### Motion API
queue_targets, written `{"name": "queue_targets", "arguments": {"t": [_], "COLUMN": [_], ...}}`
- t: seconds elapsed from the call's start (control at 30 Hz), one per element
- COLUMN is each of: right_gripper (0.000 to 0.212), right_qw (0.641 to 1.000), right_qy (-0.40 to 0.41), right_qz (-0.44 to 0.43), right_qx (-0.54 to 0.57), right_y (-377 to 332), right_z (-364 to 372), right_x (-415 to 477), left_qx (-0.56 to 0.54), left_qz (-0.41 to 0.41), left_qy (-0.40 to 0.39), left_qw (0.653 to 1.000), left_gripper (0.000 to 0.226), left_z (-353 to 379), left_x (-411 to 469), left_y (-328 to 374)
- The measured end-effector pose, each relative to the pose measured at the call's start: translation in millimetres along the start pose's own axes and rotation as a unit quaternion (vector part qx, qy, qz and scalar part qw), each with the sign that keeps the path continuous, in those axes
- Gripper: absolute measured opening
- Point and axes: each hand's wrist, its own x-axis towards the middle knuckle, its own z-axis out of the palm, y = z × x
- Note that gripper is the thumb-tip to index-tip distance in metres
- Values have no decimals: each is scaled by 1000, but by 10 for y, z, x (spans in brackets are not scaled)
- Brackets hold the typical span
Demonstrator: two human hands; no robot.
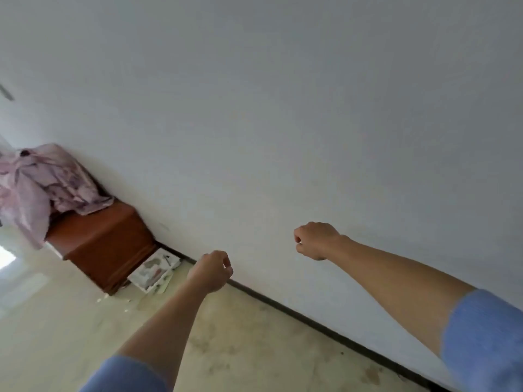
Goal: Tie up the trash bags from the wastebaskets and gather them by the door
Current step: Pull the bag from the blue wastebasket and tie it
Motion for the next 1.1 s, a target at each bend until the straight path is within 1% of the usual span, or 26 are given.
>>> {"name": "queue_targets", "arguments": {"t": [0.1, 0.23, 0.37, 0.57, 0.77, 0.83, 1.0, 1.1], "right_gripper": [22, 27, 29, 22, 24, 23, 28, 32], "right_qw": [998, 986, 969, 935, 891, 870, 813, 798], "right_qy": [7, 6, 2, -22, -22, -19, -26, -24], "right_qz": [-67, -163, -245, -346, -445, -484, -569, -588], "right_qx": [-3, -19, -42, -73, -87, -91, -120, -132], "right_y": [-877, -1995, -2982, -4348, -5959, -6514, -7846, -8597], "right_z": [-171, -357, -452, -404, -470, -444, -212, -56], "right_x": [554, 1147, 1706, 2745, 3551, 3641, 3748, 3912], "left_qx": [-9, -43, -80, -112, -137, -147, -160, -157], "left_qz": [-61, -152, -222, -327, -428, -459, -536, -555], "left_qy": [33, 62, 100, 126, 159, 171, 177, 175], "left_qw": [998, 985, 966, 930, 879, 860, 810, 798], "left_gripper": [16, 15, 9, 15, 14, 13, 17, 18], "left_z": [-455, -891, -1138, -1419, -1835, -1933, -2040, -2080], "left_x": [-31, -129, -148, 63, 108, 9, -347, -460], "left_y": [-815, -1771, -2558, -3686, -4685, -5013, -5968, -6689]}}
